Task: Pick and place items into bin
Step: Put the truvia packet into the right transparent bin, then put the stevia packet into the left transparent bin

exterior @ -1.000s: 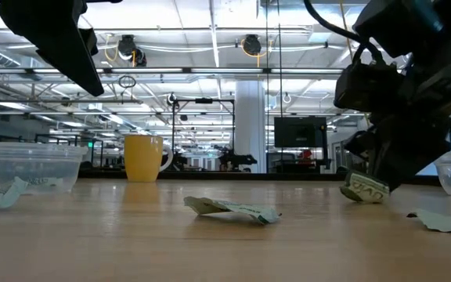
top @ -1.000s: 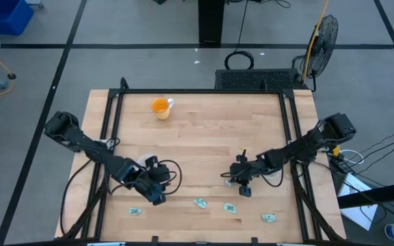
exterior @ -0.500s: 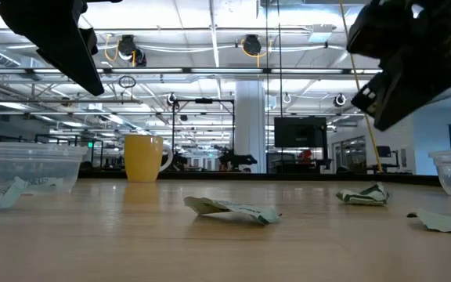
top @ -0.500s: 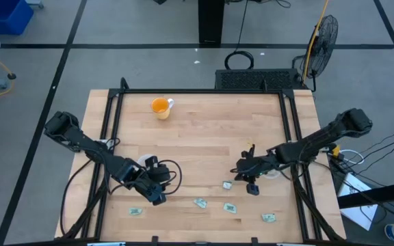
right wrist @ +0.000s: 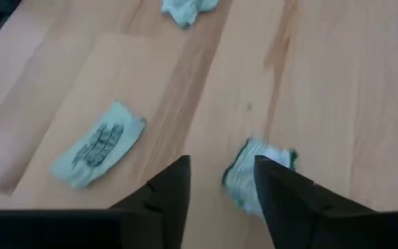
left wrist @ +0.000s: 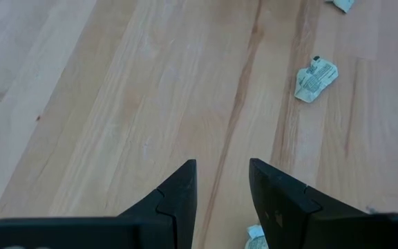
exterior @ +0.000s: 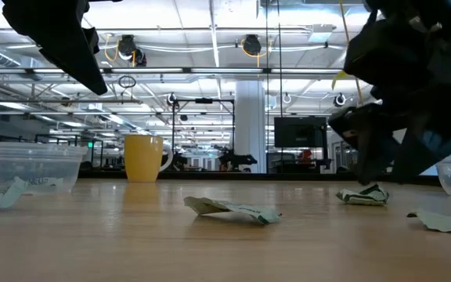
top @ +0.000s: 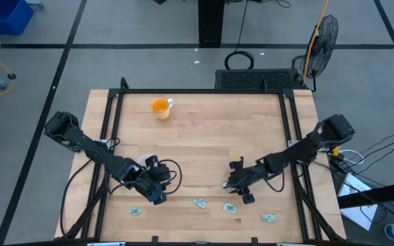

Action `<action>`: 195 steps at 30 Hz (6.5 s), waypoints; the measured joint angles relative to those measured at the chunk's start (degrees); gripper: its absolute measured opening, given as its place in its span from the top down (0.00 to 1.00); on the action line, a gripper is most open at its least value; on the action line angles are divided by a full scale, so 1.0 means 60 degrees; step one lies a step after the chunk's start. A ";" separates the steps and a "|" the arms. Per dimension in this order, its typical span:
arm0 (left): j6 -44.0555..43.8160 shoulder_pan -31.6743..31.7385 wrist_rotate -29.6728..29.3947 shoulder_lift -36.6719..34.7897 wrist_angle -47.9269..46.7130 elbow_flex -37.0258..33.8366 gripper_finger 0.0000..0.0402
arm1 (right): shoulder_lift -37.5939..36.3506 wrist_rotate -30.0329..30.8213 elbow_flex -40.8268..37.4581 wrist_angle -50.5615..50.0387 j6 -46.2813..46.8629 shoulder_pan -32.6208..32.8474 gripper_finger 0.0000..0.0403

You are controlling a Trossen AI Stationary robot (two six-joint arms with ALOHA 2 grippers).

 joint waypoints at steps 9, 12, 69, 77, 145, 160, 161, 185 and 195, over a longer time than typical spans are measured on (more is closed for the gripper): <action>0.0008 0.0000 -0.0003 0.0000 -0.0007 0.0000 0.66 | 0.0453 0.0691 0.0027 -0.0498 -0.0157 -0.0034 0.59; 0.0011 0.0000 -0.0003 0.0000 -0.0004 0.0000 0.66 | 0.0560 0.0703 0.0033 -0.0491 -0.0155 -0.0035 0.62; 0.0022 0.0000 -0.0265 0.0000 0.0004 -0.0007 0.66 | -0.6829 0.0486 -0.1118 -1.0878 0.6075 0.0236 0.90; 0.0019 0.0000 -0.0269 0.0000 0.0004 -0.0007 0.66 | -0.6832 0.0988 -0.1122 -1.0649 0.5805 0.0232 0.80; -0.2262 -0.0688 0.1483 0.2412 0.0127 -0.0525 0.98 | -0.7918 0.2248 -0.1118 -0.2873 -0.2175 0.0145 0.79; -0.2618 0.0348 -0.0076 -0.0372 -0.4177 -0.0025 0.99 | -0.7918 0.2244 -0.1118 -0.2879 -0.2114 0.0145 0.79; -0.2778 0.0427 -0.0081 -0.0480 -0.4577 -0.0026 0.99 | -0.7918 0.2244 -0.1118 -0.2886 -0.2114 0.0145 0.79; -0.4183 0.0990 0.0496 -0.0572 -0.2224 -0.2653 0.94 | -0.7918 0.2237 -0.1118 -0.2890 -0.2074 0.0145 0.79; -0.3635 0.1118 0.0496 -0.0572 -0.2068 -0.2699 0.83 | -0.7918 0.2237 -0.1118 -0.2890 -0.2074 0.0145 0.79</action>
